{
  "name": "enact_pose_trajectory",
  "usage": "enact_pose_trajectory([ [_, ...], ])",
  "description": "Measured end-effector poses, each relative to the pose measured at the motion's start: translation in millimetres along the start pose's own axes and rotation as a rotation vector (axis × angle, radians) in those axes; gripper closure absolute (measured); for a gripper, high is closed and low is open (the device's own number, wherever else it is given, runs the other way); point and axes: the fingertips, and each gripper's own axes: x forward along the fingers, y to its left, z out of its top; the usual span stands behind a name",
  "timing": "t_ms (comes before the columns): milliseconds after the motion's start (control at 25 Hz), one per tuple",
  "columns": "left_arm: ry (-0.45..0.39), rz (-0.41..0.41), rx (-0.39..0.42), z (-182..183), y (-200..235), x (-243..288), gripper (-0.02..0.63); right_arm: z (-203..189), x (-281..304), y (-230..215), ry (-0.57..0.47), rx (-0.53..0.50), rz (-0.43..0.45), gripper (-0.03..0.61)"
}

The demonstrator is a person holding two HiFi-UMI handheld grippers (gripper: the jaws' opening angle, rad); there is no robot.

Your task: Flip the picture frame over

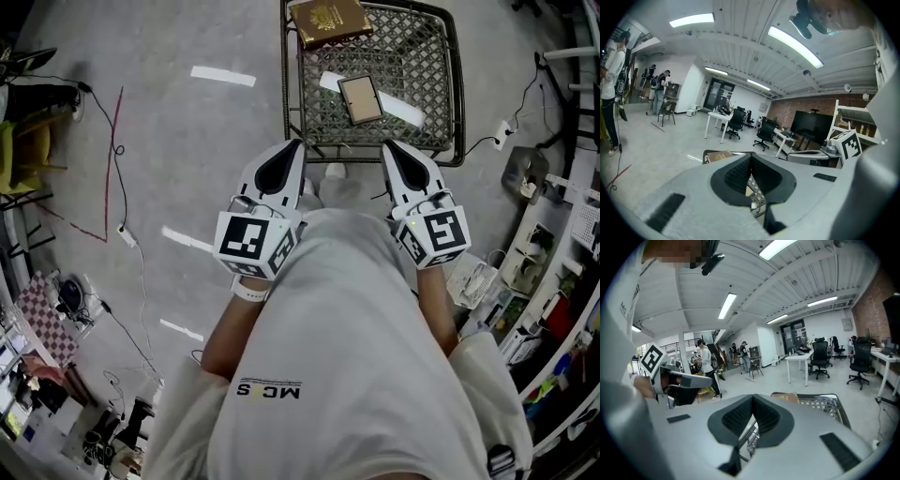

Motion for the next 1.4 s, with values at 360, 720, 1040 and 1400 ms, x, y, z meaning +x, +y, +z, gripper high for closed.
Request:
enact_pose_trajectory([
  [360, 0.058, -0.002, 0.001, -12, 4, 23, 0.589, 0, 29, -23, 0.013, -0.005, 0.011, 0.561],
  [720, 0.090, 0.018, -0.004, -28, 9, 35, 0.589, -24, 56, -35, 0.069, 0.002, 0.019, 0.560],
  [1040, 0.140, 0.040, -0.038, -63, 23, 49, 0.589, -61, 80, -49, 0.124, 0.043, -0.002, 0.548],
  [1400, 0.163, 0.041, -0.026, -84, 33, 74, 0.589, -101, 109, -61, 0.179, 0.040, -0.019, 0.503],
])
